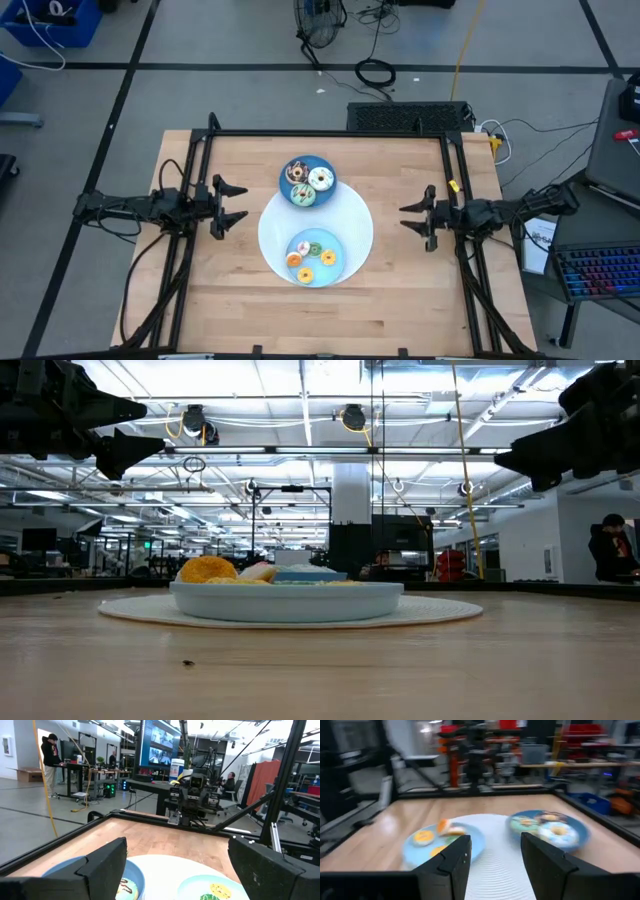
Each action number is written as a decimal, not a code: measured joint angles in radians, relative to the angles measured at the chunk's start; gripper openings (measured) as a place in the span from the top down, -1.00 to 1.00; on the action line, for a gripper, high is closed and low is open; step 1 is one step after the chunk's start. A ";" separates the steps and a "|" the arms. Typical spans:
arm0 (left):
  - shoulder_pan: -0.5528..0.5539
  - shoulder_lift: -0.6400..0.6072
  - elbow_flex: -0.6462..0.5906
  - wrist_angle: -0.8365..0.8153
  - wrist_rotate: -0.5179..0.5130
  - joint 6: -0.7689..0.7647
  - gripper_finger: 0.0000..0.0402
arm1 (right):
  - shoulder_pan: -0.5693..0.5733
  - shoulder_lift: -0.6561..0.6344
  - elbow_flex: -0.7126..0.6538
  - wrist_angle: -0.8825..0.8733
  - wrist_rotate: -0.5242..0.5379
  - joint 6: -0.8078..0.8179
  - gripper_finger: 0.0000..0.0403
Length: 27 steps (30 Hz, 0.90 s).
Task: Pick & Place donuts
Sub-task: Return to Home Position
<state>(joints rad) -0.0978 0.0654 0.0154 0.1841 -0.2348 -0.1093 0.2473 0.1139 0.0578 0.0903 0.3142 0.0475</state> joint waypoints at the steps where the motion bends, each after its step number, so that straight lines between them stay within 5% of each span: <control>1: 0.000 0.000 0.000 0.000 0.000 0.000 -0.72 | -0.003 0.001 0.000 0.002 0.026 0.018 0.21; 27: 0.000 0.000 0.000 0.000 0.000 0.000 -0.72 | -0.005 0.004 -0.004 0.003 0.050 0.042 0.21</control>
<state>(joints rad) -0.0978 0.0654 0.0154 0.1841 -0.2344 -0.1097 0.2428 0.1177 0.0540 0.0937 0.3641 0.0898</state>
